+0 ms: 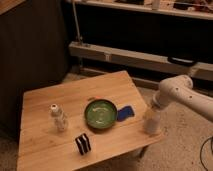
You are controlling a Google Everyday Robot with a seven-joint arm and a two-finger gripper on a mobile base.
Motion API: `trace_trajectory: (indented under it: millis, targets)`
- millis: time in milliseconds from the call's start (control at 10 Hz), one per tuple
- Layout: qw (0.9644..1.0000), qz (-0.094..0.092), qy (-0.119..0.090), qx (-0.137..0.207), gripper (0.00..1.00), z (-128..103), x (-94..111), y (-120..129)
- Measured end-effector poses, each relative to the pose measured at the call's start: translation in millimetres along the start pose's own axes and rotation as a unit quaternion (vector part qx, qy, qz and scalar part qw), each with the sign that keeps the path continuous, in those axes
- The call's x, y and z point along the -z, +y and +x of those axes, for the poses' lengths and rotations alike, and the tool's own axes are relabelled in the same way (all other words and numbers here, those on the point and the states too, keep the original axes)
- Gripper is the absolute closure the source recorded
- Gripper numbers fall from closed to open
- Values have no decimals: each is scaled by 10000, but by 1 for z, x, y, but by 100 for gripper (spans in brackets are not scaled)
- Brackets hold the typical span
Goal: Place the ceramic cup over the eraser
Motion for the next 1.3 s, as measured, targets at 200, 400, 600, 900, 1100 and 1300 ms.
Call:
trace_trajectory:
  millis: [200,400,600,900,1100,1300]
  targets:
    - [9994,-147,-155,-278,20,39,6,-17]
    - [9981,-364,-348,-366,20,52,12,-18]
    - [9959,-621,-548,-353,20,51,14,-15]
    - [9932,-971,-605,-226,38,46,8,-6]
    - [9909,-1197,-592,-185,61,46,-1,-1]
    - [9884,-1394,-557,-221,79,51,-6,2]
